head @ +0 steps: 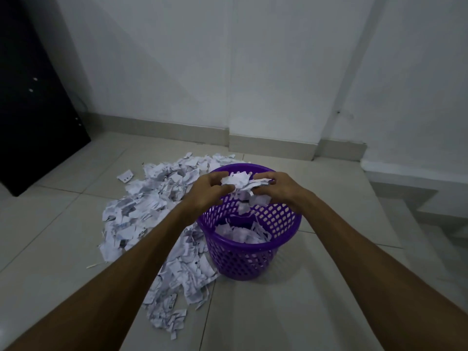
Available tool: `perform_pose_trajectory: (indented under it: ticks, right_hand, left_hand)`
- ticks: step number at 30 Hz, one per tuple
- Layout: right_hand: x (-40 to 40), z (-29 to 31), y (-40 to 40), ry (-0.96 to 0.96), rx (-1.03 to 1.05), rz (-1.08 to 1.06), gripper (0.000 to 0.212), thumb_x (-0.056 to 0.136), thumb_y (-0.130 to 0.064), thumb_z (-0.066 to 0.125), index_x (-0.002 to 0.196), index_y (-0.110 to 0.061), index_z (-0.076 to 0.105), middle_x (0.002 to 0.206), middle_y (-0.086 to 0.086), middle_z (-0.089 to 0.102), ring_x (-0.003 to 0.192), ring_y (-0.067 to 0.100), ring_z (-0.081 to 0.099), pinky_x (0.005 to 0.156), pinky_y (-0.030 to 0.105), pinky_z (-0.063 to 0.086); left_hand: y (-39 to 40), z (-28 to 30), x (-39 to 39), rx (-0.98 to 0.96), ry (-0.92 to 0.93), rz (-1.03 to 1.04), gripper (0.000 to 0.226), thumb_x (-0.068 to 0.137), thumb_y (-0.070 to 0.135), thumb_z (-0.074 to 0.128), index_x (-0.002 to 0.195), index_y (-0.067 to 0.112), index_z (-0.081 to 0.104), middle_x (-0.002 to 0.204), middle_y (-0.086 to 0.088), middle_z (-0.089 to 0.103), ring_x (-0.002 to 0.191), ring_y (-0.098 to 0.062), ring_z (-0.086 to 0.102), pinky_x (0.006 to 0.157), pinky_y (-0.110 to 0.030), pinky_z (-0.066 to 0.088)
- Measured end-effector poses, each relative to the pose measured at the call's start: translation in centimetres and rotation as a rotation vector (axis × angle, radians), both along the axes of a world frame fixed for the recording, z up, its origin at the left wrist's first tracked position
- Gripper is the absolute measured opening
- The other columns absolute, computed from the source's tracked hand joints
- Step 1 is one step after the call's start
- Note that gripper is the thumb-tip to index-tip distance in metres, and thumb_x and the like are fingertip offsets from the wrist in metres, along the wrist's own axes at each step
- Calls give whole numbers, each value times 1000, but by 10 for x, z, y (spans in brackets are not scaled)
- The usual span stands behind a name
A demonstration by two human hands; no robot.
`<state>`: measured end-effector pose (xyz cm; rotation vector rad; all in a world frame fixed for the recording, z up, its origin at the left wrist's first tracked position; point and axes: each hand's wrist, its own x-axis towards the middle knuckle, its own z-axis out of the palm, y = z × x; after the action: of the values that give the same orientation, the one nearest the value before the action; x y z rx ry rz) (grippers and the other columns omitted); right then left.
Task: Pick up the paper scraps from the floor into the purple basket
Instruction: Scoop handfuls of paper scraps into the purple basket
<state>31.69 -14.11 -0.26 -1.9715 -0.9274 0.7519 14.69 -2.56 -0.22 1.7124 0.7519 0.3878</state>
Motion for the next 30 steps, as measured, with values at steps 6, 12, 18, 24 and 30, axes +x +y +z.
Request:
perform_pose_trajectory:
  ticks: [6, 12, 18, 24, 30]
  right_hand:
    - [9, -9, -6, 32, -89, -52, 54, 82, -12, 78, 132, -20, 58, 132, 8, 56, 113, 25, 55, 79, 31, 50]
    - [12, -9, -1, 69, -100, -92, 50, 82, -19, 78, 128, -18, 59, 119, 10, 64, 90, 21, 67, 71, 29, 56]
    - [-2, 10, 31, 154, 85, -158, 31, 91, -21, 68, 121, -15, 63, 113, 11, 69, 89, 21, 66, 73, 30, 54]
    - [-40, 31, 81, 224, 200, -88, 28, 97, -21, 60, 124, -15, 62, 112, 0, 64, 90, 17, 67, 81, 31, 56]
    - [-99, 45, 129, 340, 232, 39, 17, 97, -19, 56, 114, -16, 62, 101, 2, 65, 78, 16, 64, 63, 22, 53]
  left_hand:
    - [-5, -6, 0, 6, 7, 30, 45, 94, 12, 60, 139, 10, 51, 132, -12, 59, 100, -24, 67, 80, -30, 57]
    - [-5, -7, -4, 41, 26, 21, 39, 95, 11, 59, 134, 9, 55, 122, -11, 65, 88, -21, 72, 64, -25, 59]
    - [5, 8, -10, 109, 48, 18, 30, 96, 12, 58, 125, 11, 60, 109, -4, 70, 84, -17, 72, 63, -22, 56]
    - [27, 24, -30, 174, -3, 93, 32, 96, 14, 56, 128, 12, 59, 115, -1, 68, 89, -14, 71, 67, -22, 57]
    - [59, 25, -81, 186, 45, 175, 35, 95, 19, 59, 130, 16, 57, 116, 0, 66, 96, -14, 67, 75, -27, 56]
